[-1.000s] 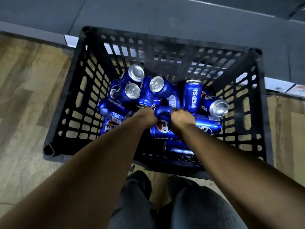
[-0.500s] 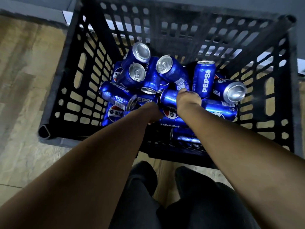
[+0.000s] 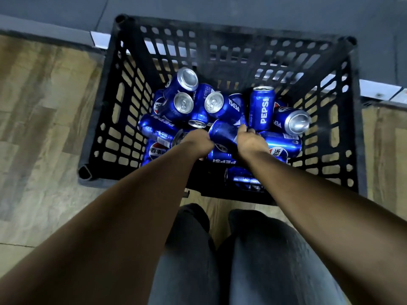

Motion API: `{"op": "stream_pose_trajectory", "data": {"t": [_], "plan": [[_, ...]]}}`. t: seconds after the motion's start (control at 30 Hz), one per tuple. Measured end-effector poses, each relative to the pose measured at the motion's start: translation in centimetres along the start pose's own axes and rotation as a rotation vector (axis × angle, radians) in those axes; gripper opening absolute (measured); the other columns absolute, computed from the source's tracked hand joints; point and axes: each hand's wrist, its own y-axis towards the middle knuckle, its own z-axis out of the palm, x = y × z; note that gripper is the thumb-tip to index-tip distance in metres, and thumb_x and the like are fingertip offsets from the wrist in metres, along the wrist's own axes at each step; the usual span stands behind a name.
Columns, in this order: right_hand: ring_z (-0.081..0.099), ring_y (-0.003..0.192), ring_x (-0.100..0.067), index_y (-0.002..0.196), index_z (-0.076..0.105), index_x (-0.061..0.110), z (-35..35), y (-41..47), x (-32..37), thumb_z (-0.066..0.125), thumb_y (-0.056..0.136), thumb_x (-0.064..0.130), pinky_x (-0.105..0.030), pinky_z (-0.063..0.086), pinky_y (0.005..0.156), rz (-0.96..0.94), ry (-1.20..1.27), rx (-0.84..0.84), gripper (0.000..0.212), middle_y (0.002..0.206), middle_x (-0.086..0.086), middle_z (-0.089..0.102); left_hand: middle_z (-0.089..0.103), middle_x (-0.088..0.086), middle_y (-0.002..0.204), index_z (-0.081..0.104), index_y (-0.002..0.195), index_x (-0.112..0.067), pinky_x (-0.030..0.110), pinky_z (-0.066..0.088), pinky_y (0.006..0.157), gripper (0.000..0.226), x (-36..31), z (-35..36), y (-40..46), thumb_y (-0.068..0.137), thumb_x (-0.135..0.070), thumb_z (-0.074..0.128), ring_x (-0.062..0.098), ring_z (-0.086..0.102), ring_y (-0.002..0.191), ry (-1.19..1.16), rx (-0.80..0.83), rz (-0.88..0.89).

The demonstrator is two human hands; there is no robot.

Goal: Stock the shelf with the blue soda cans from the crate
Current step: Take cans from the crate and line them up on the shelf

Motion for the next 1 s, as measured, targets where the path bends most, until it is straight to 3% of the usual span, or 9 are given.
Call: {"op": "stream_pose_trajectory", "data": {"t": [0.1,0.17,0.23,0.33,0.4,0.63,0.73,0.87,1.0], "plan": [[0.036,0.132,-0.038,0.144,0.019,0.003,-1.6,-2.5,0.4,0.061,0.088,0.006,-0.04,0.037,0.102,0.043,0.165,-0.002,0.069,0.143,-0.023,0.034,0.065,0.026,0.096,0.065,0.094,0.006,0.04,0.053,0.083,0.022,-0.6,-1.3,-2.1,0.089,-0.005,0.047,0.038,0.065,0.094,-0.07,-0.041,-0.009],[0.038,0.131,-0.037,0.144,0.02,0.004,-3.3,-4.8,0.9,0.068,0.085,0.012,-0.039,0.037,0.103,0.072,0.27,-0.019,0.077,0.142,-0.023,0.035,0.065,0.029,0.103,0.063,0.102,0.009,0.029,0.051,0.063,0.024,-1.4,-2.6,-4.3,0.092,-0.002,0.044,0.035,0.065,0.08,-0.082,-0.019,-0.031],[0.041,0.128,-0.036,0.143,0.021,0.004,-5.3,-7.2,1.3,0.071,0.082,0.018,-0.038,0.039,0.101,0.095,0.344,-0.031,0.08,0.14,-0.023,0.039,0.065,0.028,0.106,0.06,0.092,0.005,0.02,0.043,0.043,0.02,-2.5,-4.3,-6.8,0.094,0.0,0.041,0.022,0.064,0.06,-0.092,0.002,-0.045],[0.052,0.117,-0.036,0.13,0.033,0.004,-9.0,-11.3,2.1,0.077,0.077,0.027,-0.039,0.047,0.094,0.098,0.471,-0.059,0.072,0.129,-0.021,0.05,0.063,0.025,0.116,0.047,0.069,-0.011,0.024,0.045,0.053,0.028,-4.5,-6.6,-10.9,0.096,-0.003,0.042,0.03,0.069,0.087,-0.133,-0.018,-0.063],[0.057,0.111,-0.034,0.125,0.036,0.004,-11.8,-14.3,2.5,0.079,0.074,0.029,-0.039,0.05,0.089,0.12,0.558,-0.069,0.071,0.124,-0.018,0.054,0.063,0.024,0.117,0.046,0.07,-0.011,0.025,0.044,0.054,0.027,-6.0,-8.2,-14.0,0.096,-0.004,0.042,0.029,0.062,0.07,-0.162,-0.007,-0.091],[0.055,0.089,-0.023,0.121,0.04,0.005,-22.7,-25.5,4.5,0.076,0.077,0.029,-0.025,0.036,0.064,0.121,0.787,-0.128,0.062,0.116,-0.01,0.059,0.063,0.01,0.076,0.055,0.11,-0.004,0.026,0.04,0.059,0.022,-11.5,-15.6,-25.6,0.098,-0.012,0.038,0.02,0.056,0.056,-0.251,0.017,-0.184],[0.057,0.09,-0.023,0.119,0.044,0.007,-27.1,-29.7,5.4,0.078,0.074,0.029,-0.025,0.039,0.068,0.094,0.834,-0.15,0.061,0.106,-0.006,0.059,0.065,0.018,0.098,0.057,0.117,0.003,0.031,0.05,0.07,0.028,-14.2,-19.0,-30.1,0.098,-0.012,0.042,0.024,0.057,0.065,-0.362,-0.099,-0.148],[0.052,0.08,-0.019,0.116,0.047,0.009,-32.4,-34.7,6.7,0.077,0.074,0.029,-0.024,0.037,0.066,0.073,0.892,-0.171,0.056,0.092,0.0,0.054,0.059,0.015,0.125,0.05,0.13,0.001,0.02,0.043,0.059,0.039,-17.9,-23.2,-35.8,0.102,-0.022,0.035,0.017,0.053,0.072,-0.568,-0.222,-0.107],[0.053,0.079,-0.018,0.107,0.043,0.011,-36.9,-38.8,7.5,0.078,0.075,0.027,-0.021,0.038,0.061,-0.012,0.935,-0.19,0.05,0.096,-0.002,0.057,0.059,0.017,0.12,0.05,0.129,-0.005,0.039,0.041,0.086,0.073,-21.6,-26.6,-41.6,0.094,-0.063,0.021,0.031,0.056,0.108,-0.65,-0.125,-0.143]]}}
